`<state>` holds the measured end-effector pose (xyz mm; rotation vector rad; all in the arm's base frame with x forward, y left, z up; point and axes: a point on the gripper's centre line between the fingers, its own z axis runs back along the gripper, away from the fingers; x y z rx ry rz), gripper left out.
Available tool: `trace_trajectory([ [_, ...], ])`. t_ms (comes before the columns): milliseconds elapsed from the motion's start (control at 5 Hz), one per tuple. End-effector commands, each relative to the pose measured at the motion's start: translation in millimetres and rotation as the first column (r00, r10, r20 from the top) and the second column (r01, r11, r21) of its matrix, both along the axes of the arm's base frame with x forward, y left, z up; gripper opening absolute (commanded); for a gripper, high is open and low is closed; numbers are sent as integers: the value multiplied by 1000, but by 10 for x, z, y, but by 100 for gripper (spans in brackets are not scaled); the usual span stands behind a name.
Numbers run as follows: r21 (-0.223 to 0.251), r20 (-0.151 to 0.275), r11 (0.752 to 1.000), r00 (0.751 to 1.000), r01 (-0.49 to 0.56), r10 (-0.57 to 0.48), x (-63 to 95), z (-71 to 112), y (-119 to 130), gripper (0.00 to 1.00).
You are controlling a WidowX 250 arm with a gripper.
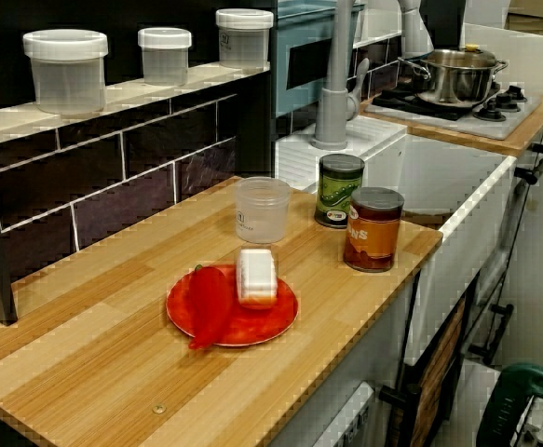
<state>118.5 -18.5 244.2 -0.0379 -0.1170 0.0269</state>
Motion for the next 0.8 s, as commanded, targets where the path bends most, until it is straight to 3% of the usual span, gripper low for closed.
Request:
trace_trajectory([
  [0, 0, 0, 1000, 1000, 0, 0, 0, 0, 0, 100],
  [200, -22, -18, 1000, 1000, 7, -7, 208, -29, 63, 100],
  [400, -9, -26, 1000, 1000, -10, 10, 468, -93, 246, 100],
  [600, 34, -25, 999, 1000, -10, 11, 661, -221, 557, 100],
])
